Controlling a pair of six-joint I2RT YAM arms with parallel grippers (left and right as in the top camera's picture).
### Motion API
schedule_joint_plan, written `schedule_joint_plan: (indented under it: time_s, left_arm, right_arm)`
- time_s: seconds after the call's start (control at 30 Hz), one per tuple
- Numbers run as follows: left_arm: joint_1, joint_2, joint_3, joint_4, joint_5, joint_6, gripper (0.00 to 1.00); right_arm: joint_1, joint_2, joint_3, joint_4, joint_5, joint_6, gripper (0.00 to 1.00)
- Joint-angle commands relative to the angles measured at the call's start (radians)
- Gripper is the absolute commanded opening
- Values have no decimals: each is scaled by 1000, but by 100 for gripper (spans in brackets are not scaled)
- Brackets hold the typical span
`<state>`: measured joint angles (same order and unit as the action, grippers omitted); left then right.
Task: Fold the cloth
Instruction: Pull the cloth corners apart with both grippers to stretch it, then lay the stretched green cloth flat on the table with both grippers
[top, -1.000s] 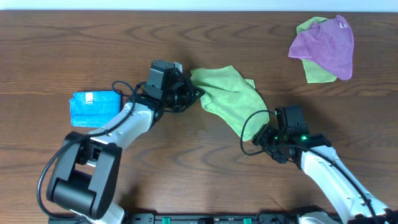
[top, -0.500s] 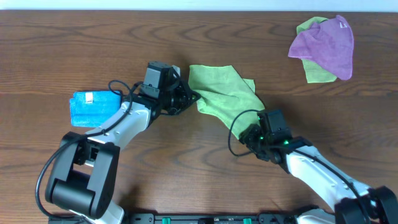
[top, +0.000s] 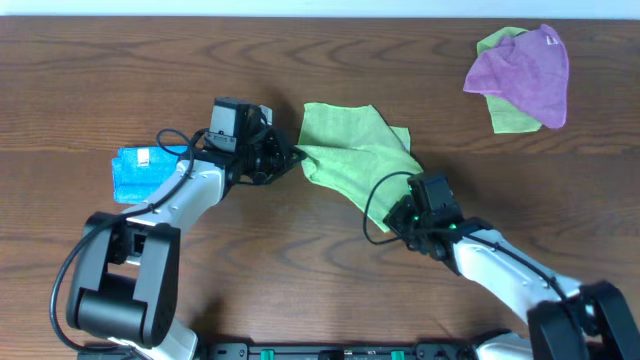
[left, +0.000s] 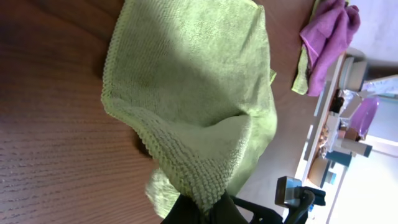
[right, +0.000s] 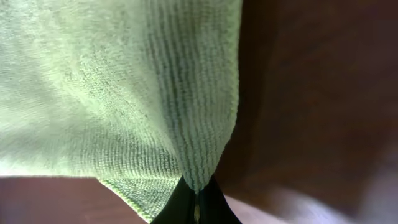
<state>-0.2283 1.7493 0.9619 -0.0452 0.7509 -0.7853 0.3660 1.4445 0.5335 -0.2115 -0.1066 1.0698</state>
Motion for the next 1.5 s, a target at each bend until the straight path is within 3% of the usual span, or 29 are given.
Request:
schedule_joint_plan:
  time_s: [0.0, 0.23, 0.6, 0.83, 1.13, 1.37, 1.47]
  left_arm:
    - [25, -13, 16, -4, 66, 31, 6]
    - [49, -32, 16, -114, 154, 97, 6]
    - [48, -118, 16, -616, 93, 399, 6]
    - [48, -176, 16, -764, 77, 476, 6]
    - [50, -247, 66, -729, 88, 410, 6]
    - [50, -248, 101, -772, 78, 419, 6]
    - [50, -248, 101, -844, 64, 478, 6]
  right_arm:
    - [6, -99, 34, -78, 29, -63, 1]
    - [-8, -323, 171, -432, 77, -125, 1]
    - [-7, -420, 201, -688, 47, -144, 1]
    - [-5, -422, 211, -714, 11, -153, 1]
    - [-31, -393, 293, -492, 19, -248, 1]
    - [-35, -365, 306, -562, -33, -271, 1]
    - [-35, -381, 306, -636, -37, -271, 1]
